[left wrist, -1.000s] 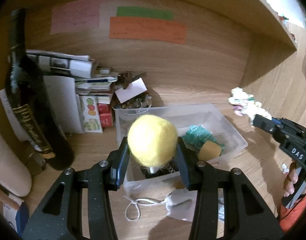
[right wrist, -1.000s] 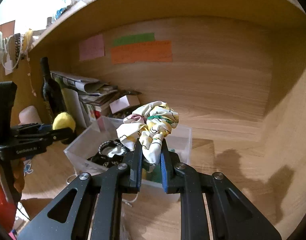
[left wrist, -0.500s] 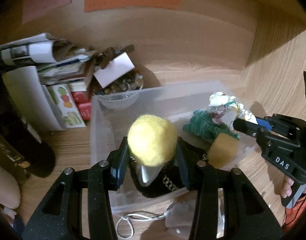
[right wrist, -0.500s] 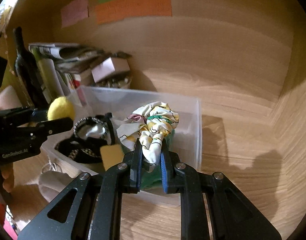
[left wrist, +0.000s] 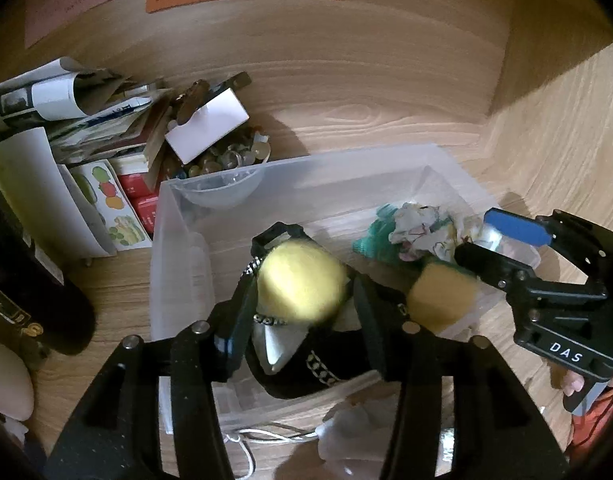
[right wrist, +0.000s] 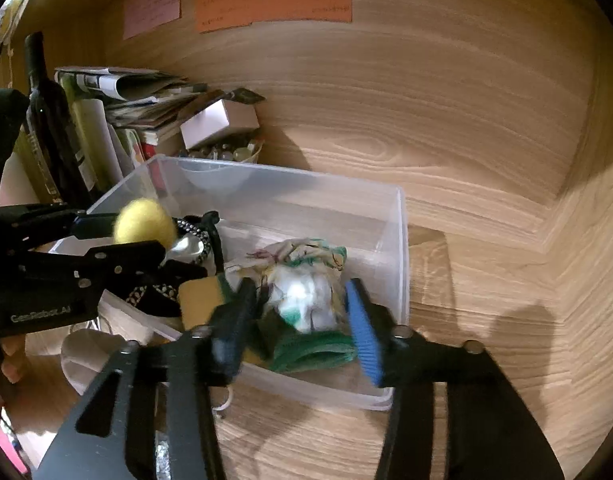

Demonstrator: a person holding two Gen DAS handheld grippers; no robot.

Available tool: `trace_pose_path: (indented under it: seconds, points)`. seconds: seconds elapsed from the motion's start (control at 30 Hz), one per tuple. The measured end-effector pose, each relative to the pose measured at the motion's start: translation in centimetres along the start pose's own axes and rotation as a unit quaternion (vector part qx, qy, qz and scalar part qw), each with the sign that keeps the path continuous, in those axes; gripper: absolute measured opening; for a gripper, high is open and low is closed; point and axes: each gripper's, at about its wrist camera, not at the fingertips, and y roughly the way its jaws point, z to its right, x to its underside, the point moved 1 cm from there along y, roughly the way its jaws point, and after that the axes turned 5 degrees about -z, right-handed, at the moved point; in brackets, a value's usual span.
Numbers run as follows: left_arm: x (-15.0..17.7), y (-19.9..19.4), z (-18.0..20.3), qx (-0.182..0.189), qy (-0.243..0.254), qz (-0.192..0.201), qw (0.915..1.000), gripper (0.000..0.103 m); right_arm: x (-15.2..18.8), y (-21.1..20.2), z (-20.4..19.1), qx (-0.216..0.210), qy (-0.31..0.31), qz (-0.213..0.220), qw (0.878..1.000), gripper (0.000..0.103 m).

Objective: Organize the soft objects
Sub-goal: 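Carry the ball into the box with the left gripper while the right releases the scrunchie inside, then grasp the white cloth pouch with the left gripper while the right grasps the bagged steel wool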

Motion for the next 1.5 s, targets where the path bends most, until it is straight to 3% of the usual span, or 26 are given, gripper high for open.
trace_pose_path:
  seconds: [0.2, 0.47, 0.6, 0.73, 0.87, 1.27, 1.43, 1.5]
  points:
    - [-0.1, -2.3, 0.5, -0.003, -0.002, 0.033, 0.9994, 0.072, -0.2, -1.4, -0.1, -0.003, 0.002, 0.015, 1.000, 0.051]
    - [0.7, -7.2, 1.4, -0.005, -0.008, 0.090, 0.9959, 0.096, 0.1, -6.3, -0.1, -0.010, 0.011, 0.072, 0.997, 0.078]
    - [1.4, -9.0, 1.5, -0.008, -0.007, 0.112, 0.9937, 0.101, 0.8, -8.4, -0.7, -0.014, 0.010, 0.093, 0.996, 0.082]
    - [2.8, -9.8, 1.4, -0.011, -0.006, 0.116, 0.9931, 0.102, 2.1, -9.7, -1.8, -0.020, -0.003, 0.099, 0.995, 0.083]
    - [4.5, -9.3, 1.3, -0.005, -0.011, 0.096, 0.9953, 0.102, 4.0, -9.6, -2.7, -0.023, -0.008, 0.087, 0.996, 0.083]
    - [8.7, -3.9, 2.1, 0.003, -0.008, -0.001, 1.0000, 0.102, 9.8, -4.0, -3.6, -0.092, 0.020, -0.043, 0.995, 0.082]
    - [8.5, -2.7, 3.1, 0.011, 0.010, -0.011, 0.9998, 0.100, 10.8, -3.5, -4.1, -0.107, 0.013, -0.067, 0.992, 0.063]
    - [8.3, -2.3, 3.5, 0.016, 0.017, -0.017, 0.9996, 0.086, 11.0, -3.6, -4.3, -0.114, 0.005, -0.071, 0.991, 0.054]
